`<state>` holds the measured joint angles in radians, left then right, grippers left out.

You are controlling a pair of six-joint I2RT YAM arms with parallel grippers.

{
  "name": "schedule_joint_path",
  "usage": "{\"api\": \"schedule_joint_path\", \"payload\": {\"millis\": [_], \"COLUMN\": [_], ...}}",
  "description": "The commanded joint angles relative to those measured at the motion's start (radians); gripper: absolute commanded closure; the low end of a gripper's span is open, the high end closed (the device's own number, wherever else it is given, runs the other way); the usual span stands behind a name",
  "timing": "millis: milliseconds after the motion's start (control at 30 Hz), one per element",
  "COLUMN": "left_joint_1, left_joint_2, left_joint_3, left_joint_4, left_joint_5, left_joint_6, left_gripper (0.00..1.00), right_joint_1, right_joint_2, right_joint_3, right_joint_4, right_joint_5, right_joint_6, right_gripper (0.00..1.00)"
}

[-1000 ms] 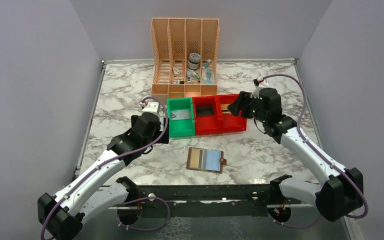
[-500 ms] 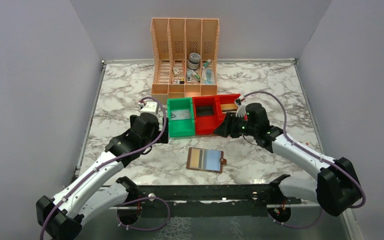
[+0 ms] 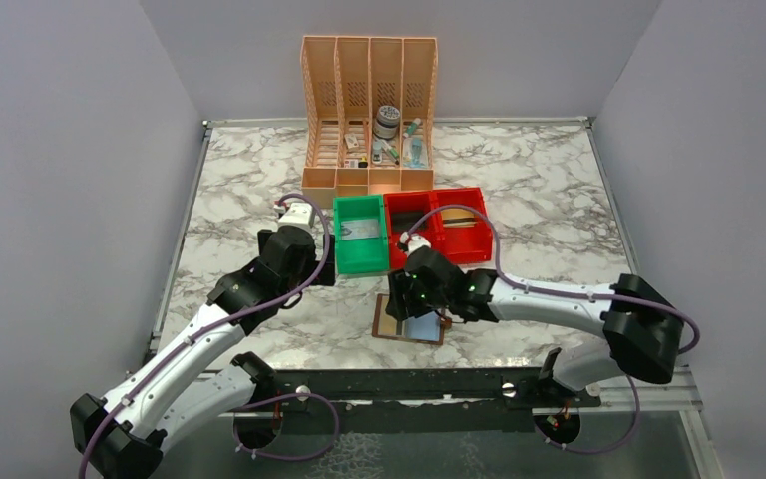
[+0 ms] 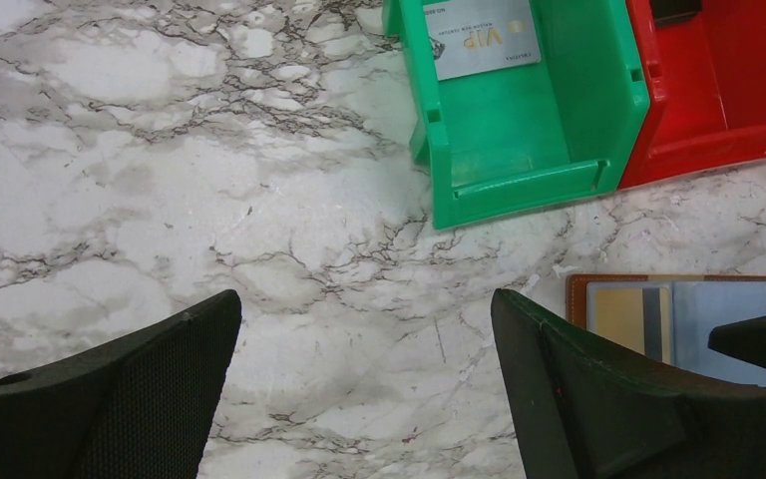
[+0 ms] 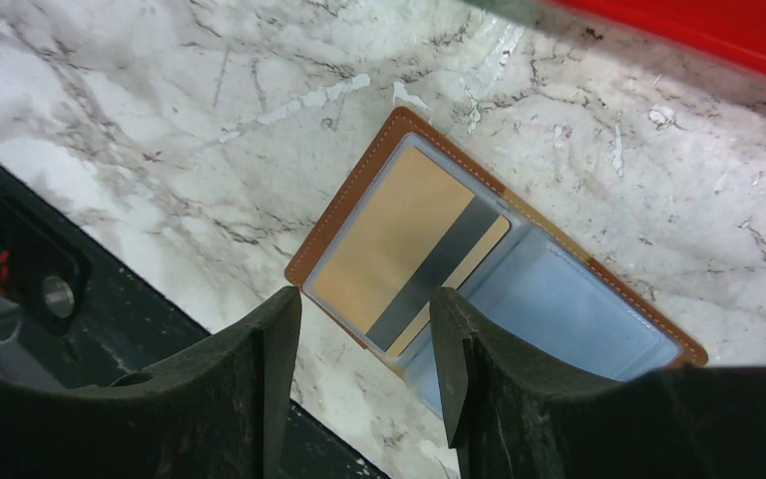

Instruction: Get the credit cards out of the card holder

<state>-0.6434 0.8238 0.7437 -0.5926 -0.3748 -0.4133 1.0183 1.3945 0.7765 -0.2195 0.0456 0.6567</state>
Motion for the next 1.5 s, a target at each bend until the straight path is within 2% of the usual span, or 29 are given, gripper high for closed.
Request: {"api": "schedule_joint_path", "payload": {"millis": [0,300,567,800,1067,1133,1467], "left_joint_1": [0.004,0.003,0.003,0.004,0.003,0.003,0.004], "left_joint_2": [-0.023,-0.024,-0.023,-0.009,-0.004,0.004,0.004], "left_joint_3": [-0.017,-0.018,-0.020,-0.018,-0.020,-0.018,-0.018], "left_joint_4": [0.011,0.011,0.011,0.011,0.011,0.011,0.011], "left_joint_5": [-0.012,-0.014,-0.016,-0.009,-0.004,-0.003,0.010], "left_joint_6": [-0.005,-0.007,-0.009,-0.009,-0.011,-0.012,-0.008], "left_gripper": [0.01,0.01,0.01,0.01,0.01,0.01,0.01], "right_joint_1": [0.051,0.095,0.095,0.095,0.095,0.095,0.095], "right_joint_2": [0.091,0.233,0.309,0.338,0.231,0.208,0.200], "right_joint_3": [0.065,0.131,0.110,0.100,0.050,0.061,0.091], "right_joint_4": [-0.049,-0.117,-0.091,-0.012,0.051,0.031,-0.055], "right_joint_5": [0.154,0.259,0.273,0.218,0.169,0.172,0.199], "right_joint_6": [0.046,0.093,0.093,-0.094,-0.202,-0.192,-0.025], "right_gripper": [0.48,0.38,0.35,0.51,0.56,0.55,0.37]}}
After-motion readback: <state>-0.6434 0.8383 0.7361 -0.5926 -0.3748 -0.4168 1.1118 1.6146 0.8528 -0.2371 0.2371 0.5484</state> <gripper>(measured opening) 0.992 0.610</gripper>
